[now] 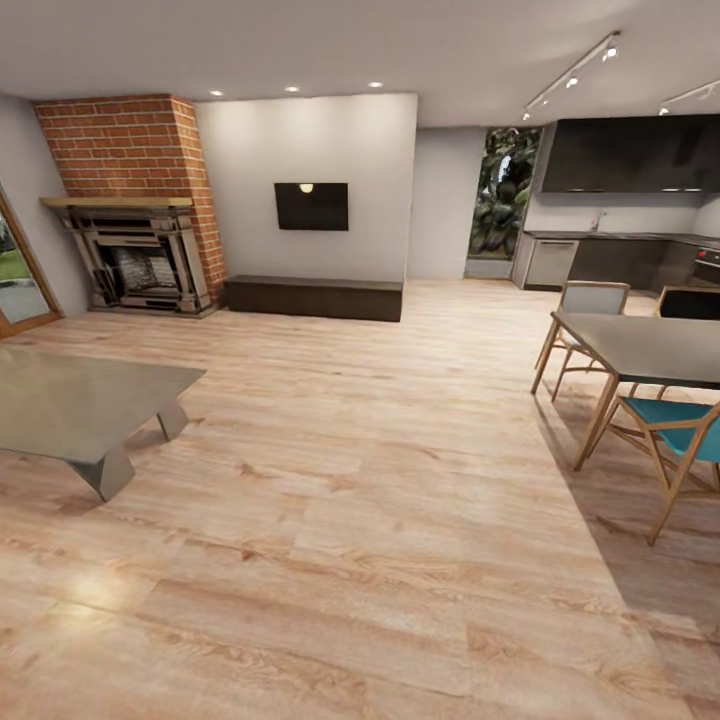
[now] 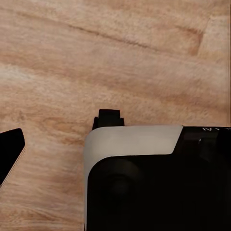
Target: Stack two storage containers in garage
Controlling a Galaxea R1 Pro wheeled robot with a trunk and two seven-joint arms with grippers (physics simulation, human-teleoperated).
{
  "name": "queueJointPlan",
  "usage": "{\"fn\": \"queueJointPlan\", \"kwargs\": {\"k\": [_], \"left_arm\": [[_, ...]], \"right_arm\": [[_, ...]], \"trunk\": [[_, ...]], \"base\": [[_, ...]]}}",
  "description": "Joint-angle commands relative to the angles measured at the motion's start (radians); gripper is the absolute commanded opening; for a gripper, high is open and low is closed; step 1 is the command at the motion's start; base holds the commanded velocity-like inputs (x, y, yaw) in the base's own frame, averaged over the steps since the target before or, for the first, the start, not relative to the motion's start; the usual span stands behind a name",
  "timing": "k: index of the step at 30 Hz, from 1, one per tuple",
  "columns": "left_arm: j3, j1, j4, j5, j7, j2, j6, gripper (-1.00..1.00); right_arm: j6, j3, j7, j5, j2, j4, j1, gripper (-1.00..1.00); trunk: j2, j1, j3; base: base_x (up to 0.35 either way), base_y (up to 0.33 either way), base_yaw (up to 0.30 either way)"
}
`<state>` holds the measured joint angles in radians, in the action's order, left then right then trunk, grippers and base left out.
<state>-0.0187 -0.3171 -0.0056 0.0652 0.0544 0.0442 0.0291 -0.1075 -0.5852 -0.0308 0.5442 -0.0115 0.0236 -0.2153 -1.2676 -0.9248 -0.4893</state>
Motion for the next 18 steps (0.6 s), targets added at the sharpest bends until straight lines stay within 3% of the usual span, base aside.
{"fn": "queueJointPlan", "kwargs": {"k": [1, 18], "left_arm": [[-0.002, 0.000, -0.001, 0.007, 0.004, 0.000, 0.003, 1.00], [-0.001, 0.000, -0.001, 0.007, 0.004, 0.000, 0.003, 1.00]], "right_arm": [[-0.005, -0.008, -0.001, 0.008, -0.001, 0.002, -0.001, 1.00], [-0.005, -0.008, -0.001, 0.008, -0.001, 0.002, -0.001, 1.00]], "trunk": [[0.000, -0.001, -0.001], [0.000, -0.001, -0.001]], "base": [[0.321, 0.000, 0.000], [0.321, 0.000, 0.000]]}}
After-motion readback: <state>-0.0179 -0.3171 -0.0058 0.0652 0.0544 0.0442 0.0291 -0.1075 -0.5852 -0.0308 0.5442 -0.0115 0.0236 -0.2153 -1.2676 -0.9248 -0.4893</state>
